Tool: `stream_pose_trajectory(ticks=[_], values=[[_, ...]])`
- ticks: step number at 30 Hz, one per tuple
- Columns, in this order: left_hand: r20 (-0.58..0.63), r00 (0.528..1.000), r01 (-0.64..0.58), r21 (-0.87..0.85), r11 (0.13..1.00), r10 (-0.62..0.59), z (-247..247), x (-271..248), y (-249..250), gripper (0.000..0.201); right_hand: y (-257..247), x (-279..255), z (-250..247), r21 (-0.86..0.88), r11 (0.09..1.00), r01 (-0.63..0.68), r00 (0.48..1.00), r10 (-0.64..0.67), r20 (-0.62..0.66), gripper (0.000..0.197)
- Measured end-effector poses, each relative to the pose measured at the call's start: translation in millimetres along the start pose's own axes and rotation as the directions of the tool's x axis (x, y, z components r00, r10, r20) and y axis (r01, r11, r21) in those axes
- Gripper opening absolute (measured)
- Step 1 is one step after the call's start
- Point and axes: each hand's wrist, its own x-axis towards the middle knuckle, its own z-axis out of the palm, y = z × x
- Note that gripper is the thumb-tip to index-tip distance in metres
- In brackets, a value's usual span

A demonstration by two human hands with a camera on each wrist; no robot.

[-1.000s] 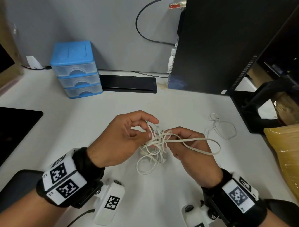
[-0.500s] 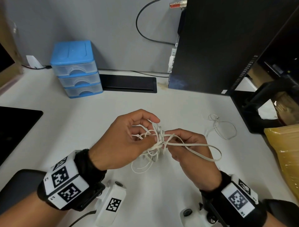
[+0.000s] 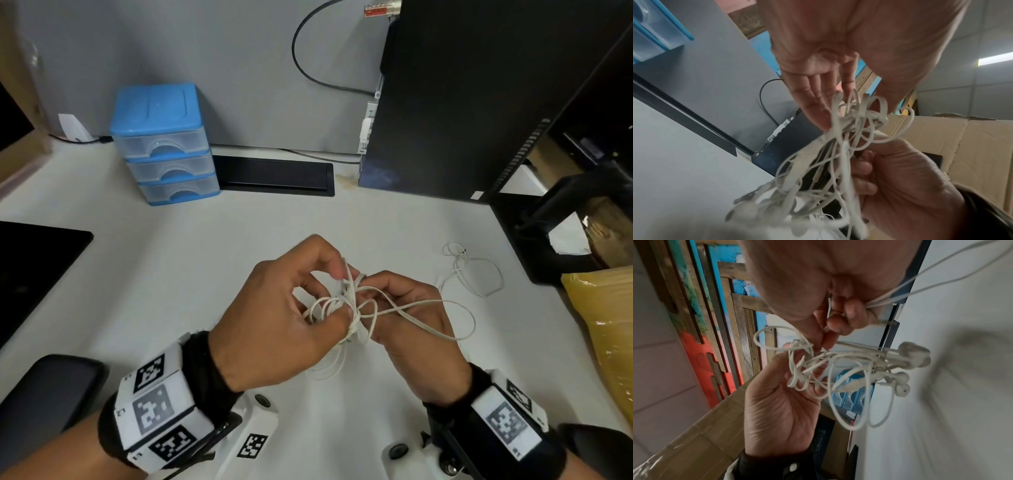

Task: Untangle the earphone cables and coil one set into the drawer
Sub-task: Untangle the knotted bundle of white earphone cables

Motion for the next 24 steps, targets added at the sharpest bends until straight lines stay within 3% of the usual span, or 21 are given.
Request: stream_pose_trajectory(ticks=[4,10,13,16,19,24], values=[[0.013,0.997,-0.072,0.069,0.995,0.072,2,-2,-1,0.021,2,1,-2,-0.050,0.999,-0.010,0.999,0.012,0.040,0.027],[0.084,0.989,-0.126,0.089,0.988,0.119,-4,0,-1,0.017,-4,0,-4,-0.027,0.998,-0.061,0.992,0.063,0.112,0.027],[0.156,0.985,-0.083,0.078,0.993,0.070,-9,1,-1,0.027,-6,0,-5,-0.008,0.996,-0.085,0.988,0.086,0.128,0.008],[0.210,0.978,-0.033,0.047,0.998,0.022,-14,1,-2,0.036,-5,1,-6,-0.029,0.994,-0.106,0.985,0.109,0.133,0.009],[0.227,0.974,0.000,0.020,1.000,-0.005,-17,3,-3,0.041,-4,3,-9,-0.047,0.991,-0.125,0.984,0.130,0.124,0.029],[0.244,0.969,0.045,-0.014,0.999,-0.040,-21,4,-4,0.047,-3,4,-12,-0.074,0.988,-0.133,0.982,0.141,0.124,0.019]])
